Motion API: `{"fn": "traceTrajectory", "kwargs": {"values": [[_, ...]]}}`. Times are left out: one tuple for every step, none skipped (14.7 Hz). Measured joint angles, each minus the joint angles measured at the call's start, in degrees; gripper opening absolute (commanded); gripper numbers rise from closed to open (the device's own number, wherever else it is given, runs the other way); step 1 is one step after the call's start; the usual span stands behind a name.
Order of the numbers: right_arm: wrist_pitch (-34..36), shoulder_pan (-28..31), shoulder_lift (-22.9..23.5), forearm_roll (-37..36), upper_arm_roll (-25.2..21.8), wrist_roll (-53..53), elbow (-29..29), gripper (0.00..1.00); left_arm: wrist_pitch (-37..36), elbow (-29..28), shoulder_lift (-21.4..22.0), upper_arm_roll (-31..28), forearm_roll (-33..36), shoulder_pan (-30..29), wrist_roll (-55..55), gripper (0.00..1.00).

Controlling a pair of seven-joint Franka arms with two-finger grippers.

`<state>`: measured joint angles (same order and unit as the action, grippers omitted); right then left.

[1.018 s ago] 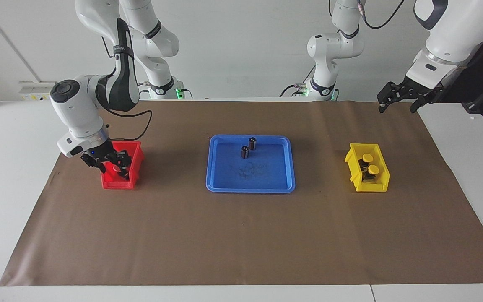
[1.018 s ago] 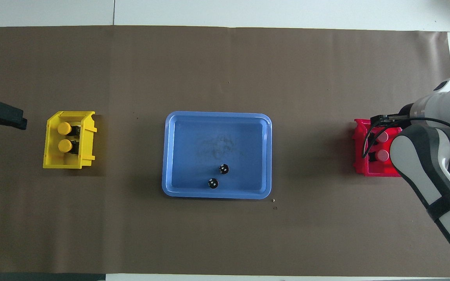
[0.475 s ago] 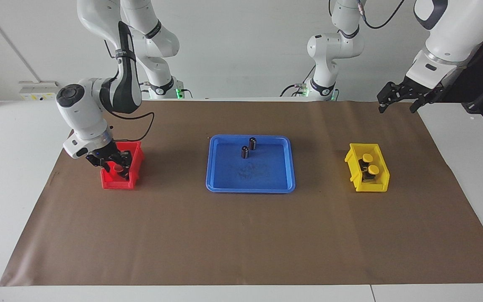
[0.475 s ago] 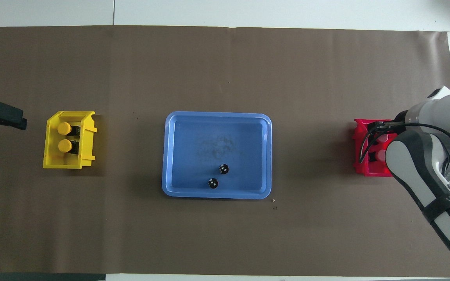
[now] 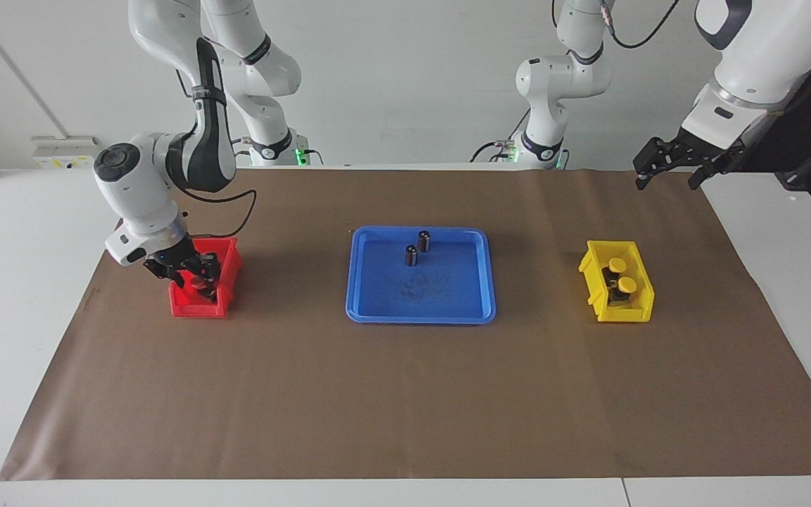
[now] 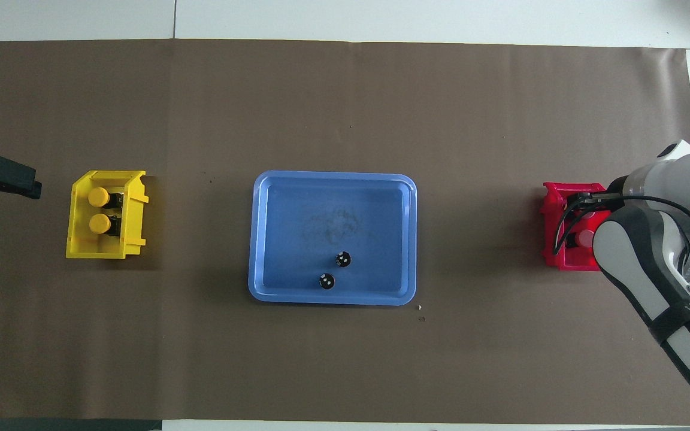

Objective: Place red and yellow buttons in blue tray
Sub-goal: 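Grasp a red button from the red holder with the right gripper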

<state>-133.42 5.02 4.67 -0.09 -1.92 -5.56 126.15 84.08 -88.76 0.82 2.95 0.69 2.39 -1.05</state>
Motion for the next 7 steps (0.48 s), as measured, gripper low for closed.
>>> {"fn": "traceTrajectory", "kwargs": {"values": [[-0.04, 0.0, -0.08, 0.0, 0.01, -0.04, 0.16, 0.18, 0.0, 0.0, 0.0, 0.0, 0.0, 0.0, 0.0, 1.0], [-0.06, -0.01, -0.15, 0.0, 0.04, -0.24, 0.23, 0.18, 0.0, 0.0, 0.0, 0.0, 0.0, 0.0, 0.0, 1.0], [-0.06, -0.01, -0.24, 0.0, 0.11, -0.51, 0.18, 0.18, 0.0, 0.0, 0.0, 0.0, 0.0, 0.0, 0.0, 1.0], [0.35, -0.02, -0.33, 0.0, 0.14, -1.15, -0.17, 0.18, 0.0, 0.0, 0.0, 0.0, 0.0, 0.0, 0.0, 1.0], [2.02, -0.01, -0.37, 0.0, 0.09, -2.39, -1.26, 0.18, 0.0, 0.0, 0.0, 0.0, 0.0, 0.0, 0.0, 1.0], [5.2, 0.03, -0.36, 0.0, 0.02, -3.57, -3.44, 0.18, 0.0, 0.0, 0.0, 0.0, 0.0, 0.0, 0.0, 1.0], [9.49, 0.09, -0.31, -0.01, -0.03, -4.37, -6.67, 0.18, 0.0, 0.0, 0.0, 0.0, 0.0, 0.0, 0.0, 1.0]]}}
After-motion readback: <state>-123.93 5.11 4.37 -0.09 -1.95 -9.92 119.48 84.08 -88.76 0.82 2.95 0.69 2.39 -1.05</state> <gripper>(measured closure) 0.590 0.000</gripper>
